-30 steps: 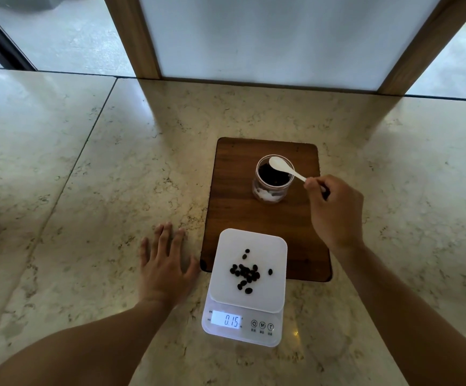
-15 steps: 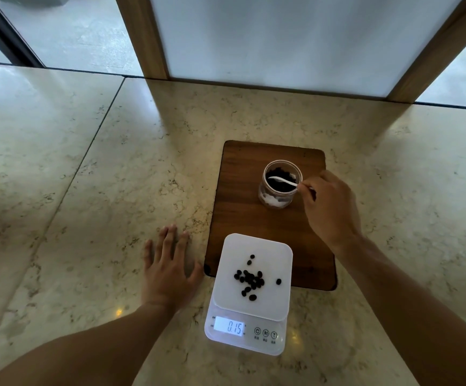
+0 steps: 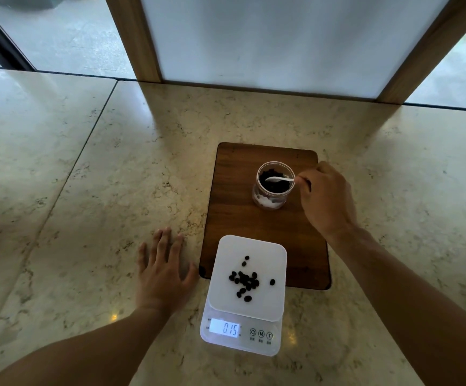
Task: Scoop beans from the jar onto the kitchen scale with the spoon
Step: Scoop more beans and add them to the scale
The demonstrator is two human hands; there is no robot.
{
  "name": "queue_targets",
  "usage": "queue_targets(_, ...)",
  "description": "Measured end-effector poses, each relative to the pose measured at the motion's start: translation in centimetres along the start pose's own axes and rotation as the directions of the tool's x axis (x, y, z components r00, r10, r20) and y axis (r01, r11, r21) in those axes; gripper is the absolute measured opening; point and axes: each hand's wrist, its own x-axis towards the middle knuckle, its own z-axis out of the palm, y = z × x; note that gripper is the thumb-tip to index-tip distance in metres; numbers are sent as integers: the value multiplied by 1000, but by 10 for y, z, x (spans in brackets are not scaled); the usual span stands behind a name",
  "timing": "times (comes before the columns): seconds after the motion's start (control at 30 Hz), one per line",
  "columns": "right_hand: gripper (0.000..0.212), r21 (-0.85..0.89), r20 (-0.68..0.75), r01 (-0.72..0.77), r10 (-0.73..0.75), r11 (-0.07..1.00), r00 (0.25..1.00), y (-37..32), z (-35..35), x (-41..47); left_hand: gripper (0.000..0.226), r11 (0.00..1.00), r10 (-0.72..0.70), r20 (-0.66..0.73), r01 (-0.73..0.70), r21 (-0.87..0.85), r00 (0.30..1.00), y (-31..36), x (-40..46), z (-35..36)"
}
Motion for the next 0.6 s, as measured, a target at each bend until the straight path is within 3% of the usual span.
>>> queue_targets(0.33,21,-91,76,-40,47,995,996,3,5,13,76,1000,2,-6,-2,-12,1000,1,0,0)
queue_targets(0.6,31,13,273,-347,330,938,903,12,11,34,75,1000,5,-16,-5,-4,1000,0,0,1)
